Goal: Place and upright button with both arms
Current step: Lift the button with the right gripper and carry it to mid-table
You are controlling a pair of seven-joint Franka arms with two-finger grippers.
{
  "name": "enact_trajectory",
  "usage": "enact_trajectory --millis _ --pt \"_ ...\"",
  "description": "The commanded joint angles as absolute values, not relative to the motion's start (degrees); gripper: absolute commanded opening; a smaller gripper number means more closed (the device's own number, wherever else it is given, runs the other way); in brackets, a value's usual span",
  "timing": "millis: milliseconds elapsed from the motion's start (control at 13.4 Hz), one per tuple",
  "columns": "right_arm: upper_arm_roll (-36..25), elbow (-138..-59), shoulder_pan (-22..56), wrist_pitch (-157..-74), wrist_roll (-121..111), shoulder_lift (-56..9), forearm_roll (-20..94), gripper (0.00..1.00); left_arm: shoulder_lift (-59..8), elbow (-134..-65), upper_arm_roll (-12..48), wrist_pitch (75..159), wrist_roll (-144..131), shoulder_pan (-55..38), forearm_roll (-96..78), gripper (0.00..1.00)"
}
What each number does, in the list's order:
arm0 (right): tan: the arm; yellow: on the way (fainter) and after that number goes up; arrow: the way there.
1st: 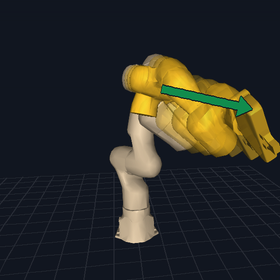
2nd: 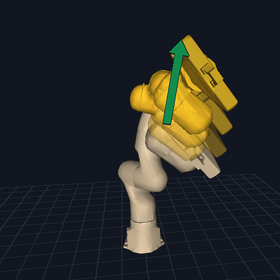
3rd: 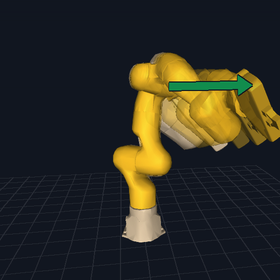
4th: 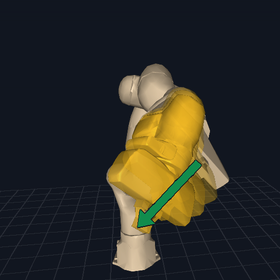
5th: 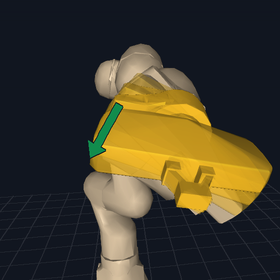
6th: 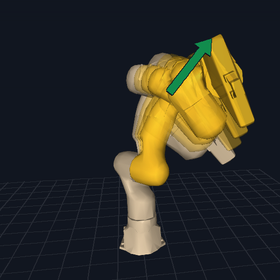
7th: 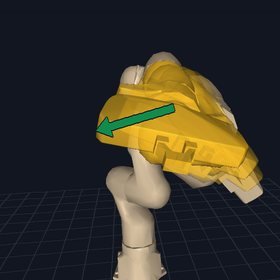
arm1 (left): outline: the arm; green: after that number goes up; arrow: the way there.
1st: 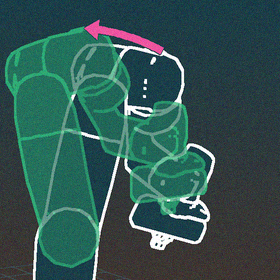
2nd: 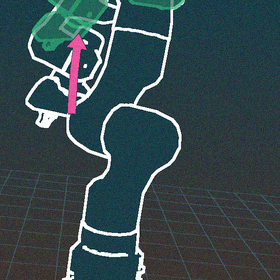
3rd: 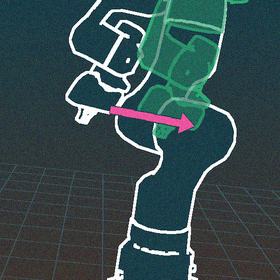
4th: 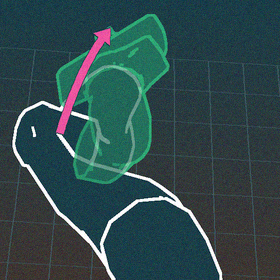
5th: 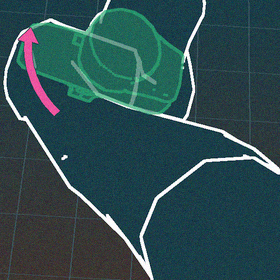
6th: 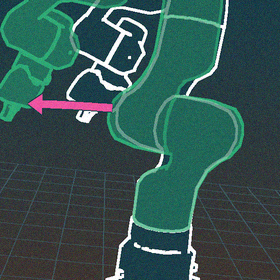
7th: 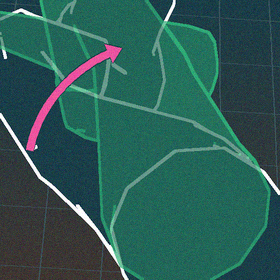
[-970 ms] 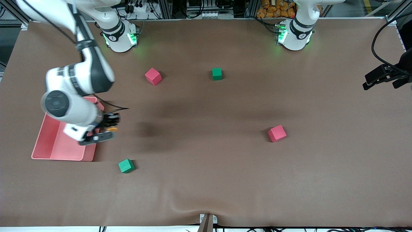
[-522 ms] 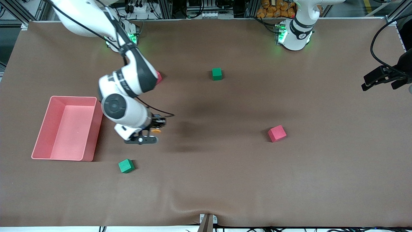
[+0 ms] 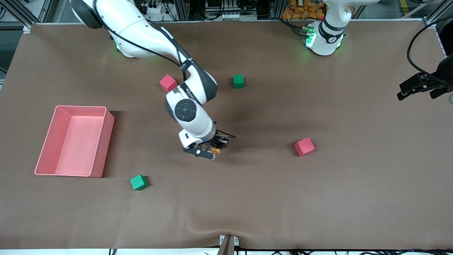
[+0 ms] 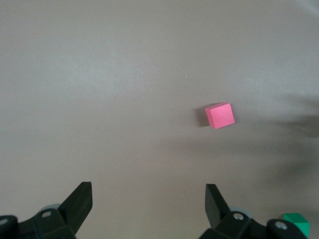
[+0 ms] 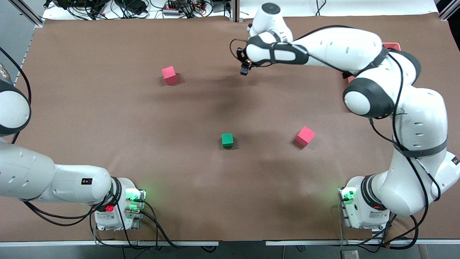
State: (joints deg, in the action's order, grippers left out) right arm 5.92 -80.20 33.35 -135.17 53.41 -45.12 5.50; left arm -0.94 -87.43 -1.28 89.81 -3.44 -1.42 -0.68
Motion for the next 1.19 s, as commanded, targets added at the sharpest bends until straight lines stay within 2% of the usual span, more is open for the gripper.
enact_trajectory --millis 0,224,597,746,970,1045,1119 --pt "5.3 -74.1 35.9 -136.0 59.7 -49.5 6.6 0.15 -1.3 -86.5 -1.1 89.0 -2.2 -1.1 0.3 1.00" --pt "5.3 -71.4 37.2 -136.6 64.6 -52.0 6.5 0.15 -1.3 -86.7 -1.1 89.0 -2.4 -1.2 0.3 1.00" --pt "4.7 -71.5 40.6 -136.3 55.2 -52.7 2.7 0.17 -1.3 -86.7 -1.1 89.0 -2.5 -1.1 0.3 1.00" --pt "4.7 -71.5 41.0 -136.5 54.6 -53.5 -2.3 0.19 -1.5 -86.6 -1.1 89.0 -2.5 -1.2 0.3 1.00" --pt "4.7 -71.5 41.1 -136.7 53.4 -54.4 -4.1 0.27 -1.5 -86.7 -1.1 89.0 -2.6 -1.3 0.2 1.00" --pt "4.7 -71.5 41.1 -136.7 53.3 -54.4 -4.4 0.39 -1.5 -86.7 -1.0 89.0 -2.6 -1.2 0.2 1.00" --pt "4.7 -71.5 41.1 -136.7 53.3 -54.4 -5.1 0.88 -1.5 -86.6 -1.1 89.0 -2.6 -1.2 0.2 1.00"
